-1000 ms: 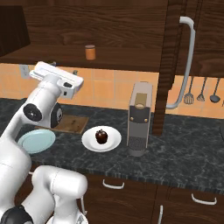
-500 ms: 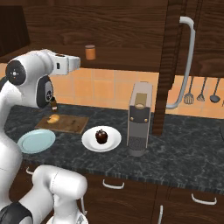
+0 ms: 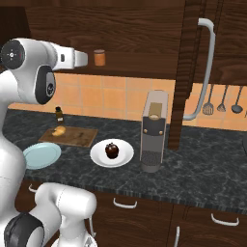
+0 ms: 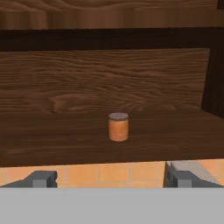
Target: From the different types of pastries on the counter, select a croissant and place it on the cutting board. Then retrieve a jar of jam from the cabinet and place it alongside the croissant on the cutting board.
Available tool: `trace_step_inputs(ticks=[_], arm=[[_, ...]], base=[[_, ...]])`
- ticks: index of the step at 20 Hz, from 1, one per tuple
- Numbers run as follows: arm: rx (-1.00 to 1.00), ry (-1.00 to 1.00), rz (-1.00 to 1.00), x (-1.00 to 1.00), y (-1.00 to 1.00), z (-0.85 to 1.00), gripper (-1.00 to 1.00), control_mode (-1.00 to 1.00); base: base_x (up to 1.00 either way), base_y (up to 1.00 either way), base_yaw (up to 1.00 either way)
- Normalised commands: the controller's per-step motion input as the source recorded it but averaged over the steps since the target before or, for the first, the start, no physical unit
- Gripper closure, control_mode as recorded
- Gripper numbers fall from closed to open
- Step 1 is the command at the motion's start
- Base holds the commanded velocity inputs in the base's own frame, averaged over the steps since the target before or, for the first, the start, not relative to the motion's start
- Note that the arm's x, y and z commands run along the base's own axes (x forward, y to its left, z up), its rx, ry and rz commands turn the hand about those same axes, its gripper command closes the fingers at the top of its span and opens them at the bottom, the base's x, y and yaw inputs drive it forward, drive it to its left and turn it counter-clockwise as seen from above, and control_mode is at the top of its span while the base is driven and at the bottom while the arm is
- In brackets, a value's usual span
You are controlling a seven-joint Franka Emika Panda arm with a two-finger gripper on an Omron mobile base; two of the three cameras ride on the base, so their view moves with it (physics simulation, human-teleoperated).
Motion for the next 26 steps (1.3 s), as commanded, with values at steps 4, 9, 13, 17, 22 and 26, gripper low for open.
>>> trace_step_inputs(ticks=[4, 9, 13, 17, 22, 26], arm=[[0.02, -0.06, 0.00, 0.05, 0.02, -0.41, -1.00, -1.00], [0.00, 0.00, 0.00, 0.05, 0.00, -0.07, -1.00, -1.00], [0.00, 0.00, 0.00, 0.42, -0.01, -0.04, -1.00, -1.00], [0.00, 0.00, 0.00, 0.36, -0.06, 0.00, -1.00, -1.00], [0.00, 0.00, 0.00, 0.20, -0.27, 0.00, -1.00, -1.00], [0.00, 0.00, 0.00, 0.31, -0.06, -0.12, -1.00, -1.00]], base=[[0.00, 0.00, 0.00], [0.00, 0.00, 0.00], [0.00, 0.00, 0.00], [0.00, 0.00, 0.00], [0.00, 0.00, 0.00], [0.00, 0.00, 0.00]])
